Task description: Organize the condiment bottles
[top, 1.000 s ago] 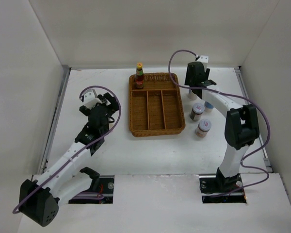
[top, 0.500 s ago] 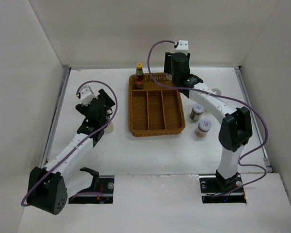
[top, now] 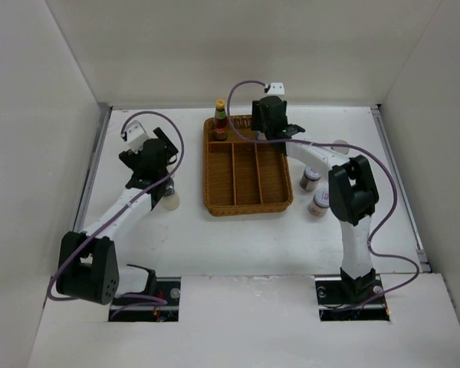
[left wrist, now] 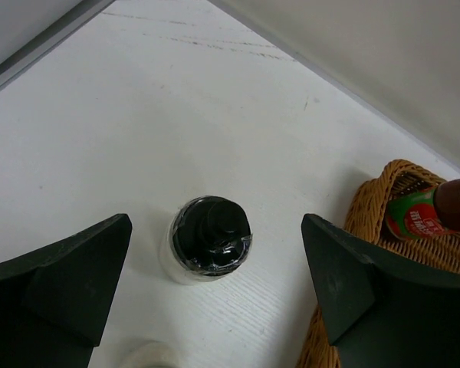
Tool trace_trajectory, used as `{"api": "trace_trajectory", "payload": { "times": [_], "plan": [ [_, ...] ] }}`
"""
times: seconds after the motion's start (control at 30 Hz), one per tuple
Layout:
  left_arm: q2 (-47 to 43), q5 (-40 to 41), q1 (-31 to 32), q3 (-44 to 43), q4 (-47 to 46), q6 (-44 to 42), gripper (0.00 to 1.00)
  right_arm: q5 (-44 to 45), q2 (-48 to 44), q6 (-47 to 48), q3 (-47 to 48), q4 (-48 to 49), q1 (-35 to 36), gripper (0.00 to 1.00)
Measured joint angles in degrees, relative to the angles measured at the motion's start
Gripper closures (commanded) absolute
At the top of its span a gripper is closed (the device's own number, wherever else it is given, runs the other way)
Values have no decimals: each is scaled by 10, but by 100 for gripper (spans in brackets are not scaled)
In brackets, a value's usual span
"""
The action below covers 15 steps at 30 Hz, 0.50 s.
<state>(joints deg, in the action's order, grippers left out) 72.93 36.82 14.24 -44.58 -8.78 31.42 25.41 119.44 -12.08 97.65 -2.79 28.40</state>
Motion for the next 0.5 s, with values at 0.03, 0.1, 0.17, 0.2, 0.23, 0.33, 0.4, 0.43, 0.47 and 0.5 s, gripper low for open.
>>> {"api": "trace_trajectory", "payload": {
  "times": [0.03, 0.1, 0.17, 0.2, 0.23, 0.33, 0.4, 0.43, 0.47, 0.5],
  "plan": [
    [11, -2, -2, -6, 0, -1, 8, 0, 1, -1, 0, 5, -1, 29],
    [32, -6, -6, -15, 0, -3, 10, -1, -1, -8, -2, 9, -3, 15],
    [57, -11, -11, -26, 0, -6, 11, -3, -4, -14, -7, 19, -4, 6],
    [70, -14, -14, -31, 0, -8, 10, -5, -8, -16, -12, 21, -5, 4],
    [79, -14, -16, -34, 0, -9, 10, -7, -14, -17, -19, 22, -6, 2],
    [103, -15, -19, -39, 4, -10, 9, -11, -41, -19, -42, 21, -6, 0],
    [120, -16, -21, -47, 11, -11, 9, -14, -68, -21, -57, 23, -6, 0],
    [130, -17, -21, -55, 15, -12, 9, -14, -82, -23, -65, 24, -6, 0],
    [140, -19, -21, -62, 18, -12, 10, -15, -100, -23, -73, 27, -6, 0],
    [152, -22, -21, -70, 19, -12, 13, -15, -116, -24, -82, 31, -5, 0]
  ]
}}
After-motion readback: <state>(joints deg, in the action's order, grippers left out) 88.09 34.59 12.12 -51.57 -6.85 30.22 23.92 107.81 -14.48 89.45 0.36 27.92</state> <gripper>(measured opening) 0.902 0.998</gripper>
